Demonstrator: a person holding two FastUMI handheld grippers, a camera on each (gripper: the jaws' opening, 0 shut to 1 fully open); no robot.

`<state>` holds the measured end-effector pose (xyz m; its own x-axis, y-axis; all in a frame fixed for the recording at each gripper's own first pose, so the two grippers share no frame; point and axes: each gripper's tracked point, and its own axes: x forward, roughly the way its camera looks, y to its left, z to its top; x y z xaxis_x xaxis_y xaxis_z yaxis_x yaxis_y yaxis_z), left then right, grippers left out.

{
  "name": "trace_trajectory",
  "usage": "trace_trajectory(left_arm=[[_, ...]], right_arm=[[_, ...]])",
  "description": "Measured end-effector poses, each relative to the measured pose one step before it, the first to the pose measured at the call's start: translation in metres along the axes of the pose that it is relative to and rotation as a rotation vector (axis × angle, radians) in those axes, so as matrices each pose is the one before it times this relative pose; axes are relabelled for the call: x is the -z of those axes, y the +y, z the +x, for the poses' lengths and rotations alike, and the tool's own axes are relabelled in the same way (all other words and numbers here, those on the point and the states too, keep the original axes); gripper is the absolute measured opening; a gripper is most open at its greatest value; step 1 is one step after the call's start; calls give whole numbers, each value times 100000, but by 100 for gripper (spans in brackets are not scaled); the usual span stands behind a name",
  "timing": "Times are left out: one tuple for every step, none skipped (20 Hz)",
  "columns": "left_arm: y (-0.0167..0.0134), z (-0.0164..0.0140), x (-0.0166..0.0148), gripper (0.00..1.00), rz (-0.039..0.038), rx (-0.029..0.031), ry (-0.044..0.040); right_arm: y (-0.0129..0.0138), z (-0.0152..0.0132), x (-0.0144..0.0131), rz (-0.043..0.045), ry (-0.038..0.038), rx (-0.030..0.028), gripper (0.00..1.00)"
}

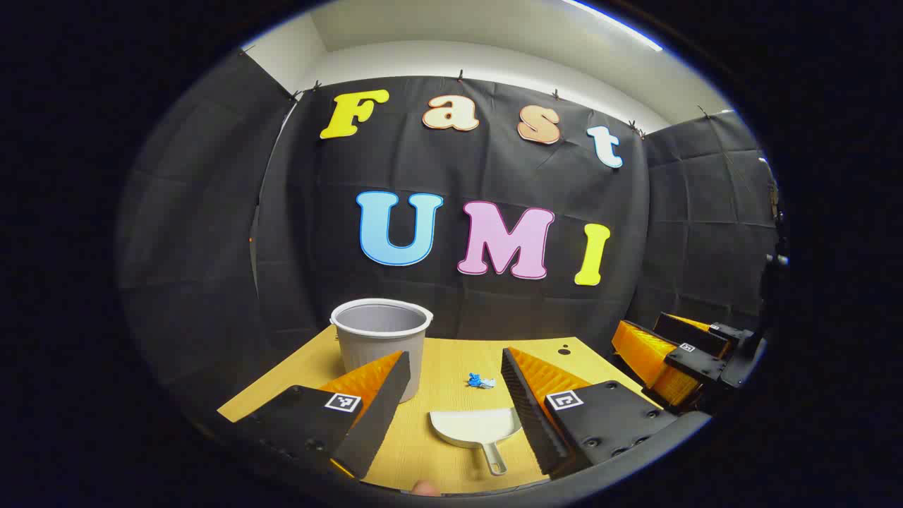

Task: Pick up the small broom and dustpan from the desktop, sweep the trash into the dustpan with the broom, and then empty the trash into the garbage bin.

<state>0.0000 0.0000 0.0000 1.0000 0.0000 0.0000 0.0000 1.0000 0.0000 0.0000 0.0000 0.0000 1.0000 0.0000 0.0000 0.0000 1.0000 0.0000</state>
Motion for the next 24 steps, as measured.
trace_trajectory(left_arm=[[-42,33,15,78,799,-50,131],[-121,124,-179,78,813,226,-109],[-141,57,-216,78,1189,210,-179],[53,89,-436,78,1620,-656,-835],[-49,30,-345,78,687,-441,-896],[212,-148,-482,78,52,-874,-1228],[272,-94,-407,77,-253,-1392,-998],[150,-92,-172,78,39,-807,-532],[57,-104,-189,78,98,-580,-398],[91,-162,-187,78,161,-715,-787],[-32,-46,-16,78,46,-66,-138],[-32,-20,66,78,-19,-130,237],[-57,-108,183,78,-138,86,302],[-66,-99,25,78,-156,127,175],[-10,-64,69,78,-60,0,38],[25,-29,-16,78,-64,-12,-4],[28,75,36,78,-146,-36,63],[-1,-63,-85,78,-308,73,-47],[57,13,115,78,-368,-78,-17],[35,73,14,78,-390,58,169],[42,-8,178,78,-429,-56,179],[52,4,284,78,-1411,233,561],[22,79,75,78,-786,249,183],[27,45,167,80,-734,167,360]], right_arm=[[27,243,586,-98,1012,-181,97],[83,237,516,973,1576,-489,96],[-75,184,-64,1434,515,1,97],[-41,194,-155,1034,-51,73,97],[54,257,-30,101,26,-339,97],[34,79,68,-350,126,-453,97],[133,419,452,-893,1557,-1070,97],[84,100,351,284,1305,-479,97],[29,131,16,628,393,-462,97],[304,100,-69,-295,-131,-789,97],[142,-18,-50,-422,-120,-593,97],[164,-94,9,-342,51,-550,96],[169,-9,24,-164,94,-647,97],[36,24,62,-154,-46,-401,97],[82,-27,-77,-104,-151,-215,97],[16,-13,-40,-58,-151,-186,97],[66,-22,-83,-66,-98,-141,97],[27,7,96,-125,-94,-35,97],[-26,-44,-82,-100,-105,103,97],[33,37,-12,-77,-64,58,97],[-96,-23,90,-126,-128,127,97],[-29,15,71,-210,-133,714,97],[-10,-63,45,317,-46,405,97],[63,-92,-26,296,105,300,97]])
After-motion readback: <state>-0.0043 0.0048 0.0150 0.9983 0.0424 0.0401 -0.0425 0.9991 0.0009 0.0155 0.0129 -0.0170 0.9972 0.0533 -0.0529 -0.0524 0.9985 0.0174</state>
